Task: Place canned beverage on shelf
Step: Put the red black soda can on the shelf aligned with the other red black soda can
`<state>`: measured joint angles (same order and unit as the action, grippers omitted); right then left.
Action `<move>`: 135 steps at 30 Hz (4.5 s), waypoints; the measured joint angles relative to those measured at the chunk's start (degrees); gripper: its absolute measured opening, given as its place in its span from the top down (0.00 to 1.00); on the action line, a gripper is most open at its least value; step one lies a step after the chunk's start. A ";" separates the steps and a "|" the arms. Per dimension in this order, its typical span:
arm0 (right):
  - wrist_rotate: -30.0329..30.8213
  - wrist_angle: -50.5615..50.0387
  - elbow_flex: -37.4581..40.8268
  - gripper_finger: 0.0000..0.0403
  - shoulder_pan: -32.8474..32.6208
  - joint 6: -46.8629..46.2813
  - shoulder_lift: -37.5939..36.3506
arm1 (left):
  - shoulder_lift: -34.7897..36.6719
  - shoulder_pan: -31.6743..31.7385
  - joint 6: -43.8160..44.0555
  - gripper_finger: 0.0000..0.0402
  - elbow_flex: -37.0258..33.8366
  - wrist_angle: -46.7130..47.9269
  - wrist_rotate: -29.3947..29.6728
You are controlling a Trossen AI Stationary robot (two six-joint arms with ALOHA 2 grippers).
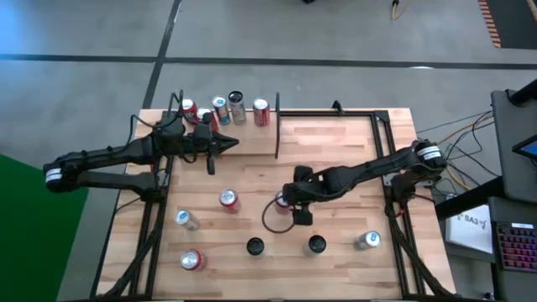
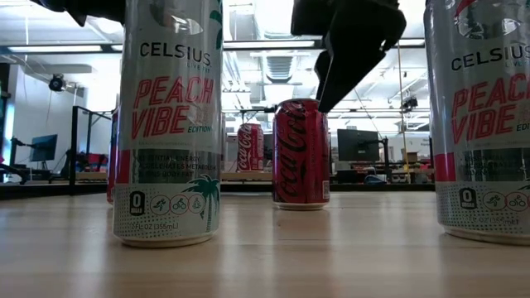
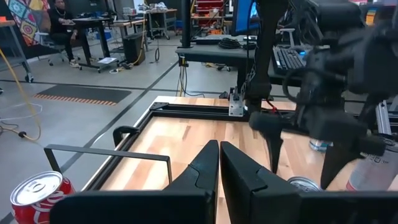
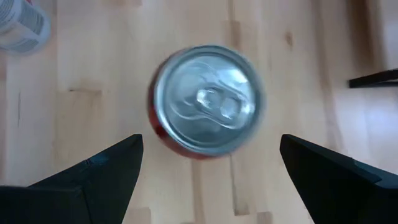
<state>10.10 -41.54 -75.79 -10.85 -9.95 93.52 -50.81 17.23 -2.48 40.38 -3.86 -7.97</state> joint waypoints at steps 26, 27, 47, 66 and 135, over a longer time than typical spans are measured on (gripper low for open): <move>-1.05 9.30 0.05 0.15 1.14 0.56 4.85 | -0.09 0.00 2.55 1.00 -0.07 0.13 -0.09; -1.06 9.30 0.05 0.17 1.14 0.55 4.85 | -0.09 0.00 2.60 1.00 -0.07 0.13 -0.09; -1.11 1.66 -12.88 0.29 1.90 5.00 4.32 | 4.34 0.00 -3.90 1.00 -0.02 0.27 -0.02; -1.55 0.89 -36.10 0.29 12.67 18.93 14.79 | 14.51 0.00 -5.86 1.00 -0.42 3.35 0.09; -6.04 -6.12 -54.29 0.22 27.41 20.55 34.70 | 19.23 0.00 -5.55 1.00 -0.44 6.69 0.15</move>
<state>4.05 -47.66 -130.08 16.56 10.60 128.22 -31.57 17.23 -8.03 39.94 2.83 -7.81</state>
